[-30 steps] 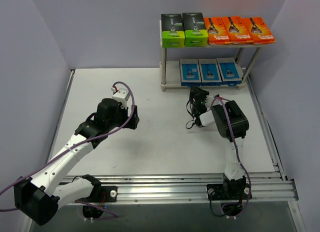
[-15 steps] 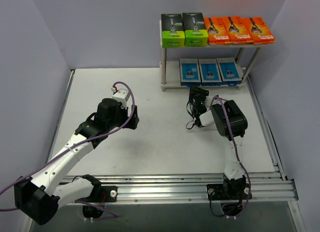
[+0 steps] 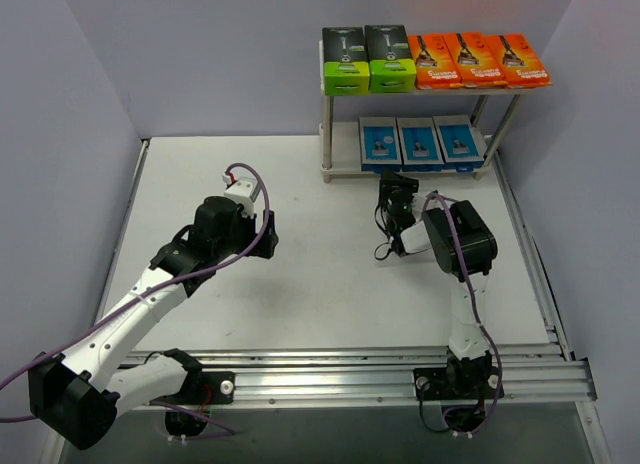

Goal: Place and organize the shaving razors onto the shelf
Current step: Place the shaving razor onto shelf

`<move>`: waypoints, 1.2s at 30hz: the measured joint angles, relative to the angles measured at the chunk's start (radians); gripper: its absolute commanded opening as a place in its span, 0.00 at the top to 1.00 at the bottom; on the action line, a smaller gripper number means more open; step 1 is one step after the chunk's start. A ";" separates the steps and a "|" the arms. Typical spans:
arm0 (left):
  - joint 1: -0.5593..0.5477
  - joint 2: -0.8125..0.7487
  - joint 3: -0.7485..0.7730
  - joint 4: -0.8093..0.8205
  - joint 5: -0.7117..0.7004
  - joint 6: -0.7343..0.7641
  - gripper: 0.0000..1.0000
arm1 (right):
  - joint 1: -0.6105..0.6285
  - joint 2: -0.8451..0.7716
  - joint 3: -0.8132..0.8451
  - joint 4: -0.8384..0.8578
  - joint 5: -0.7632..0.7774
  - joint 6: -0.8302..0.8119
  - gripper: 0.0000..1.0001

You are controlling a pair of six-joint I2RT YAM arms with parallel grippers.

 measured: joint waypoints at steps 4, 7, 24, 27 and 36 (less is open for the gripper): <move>0.000 0.000 0.000 0.000 0.000 0.000 0.07 | -0.003 -0.025 -0.018 -0.007 -0.009 -0.020 0.49; 0.002 -0.001 0.000 0.000 -0.001 0.000 0.07 | -0.010 -0.057 -0.028 -0.007 -0.024 -0.034 0.44; 0.030 -0.110 0.000 0.014 -0.045 0.010 0.07 | -0.051 -0.523 -0.128 -0.227 -0.196 -0.314 0.27; 0.032 -0.136 0.000 0.019 -0.062 0.021 0.07 | -0.054 -0.597 -0.066 -0.420 -0.247 -0.470 0.26; 0.032 -0.235 -0.032 0.036 -0.172 0.050 0.07 | -0.052 -0.820 0.129 -0.971 -0.317 -0.937 0.18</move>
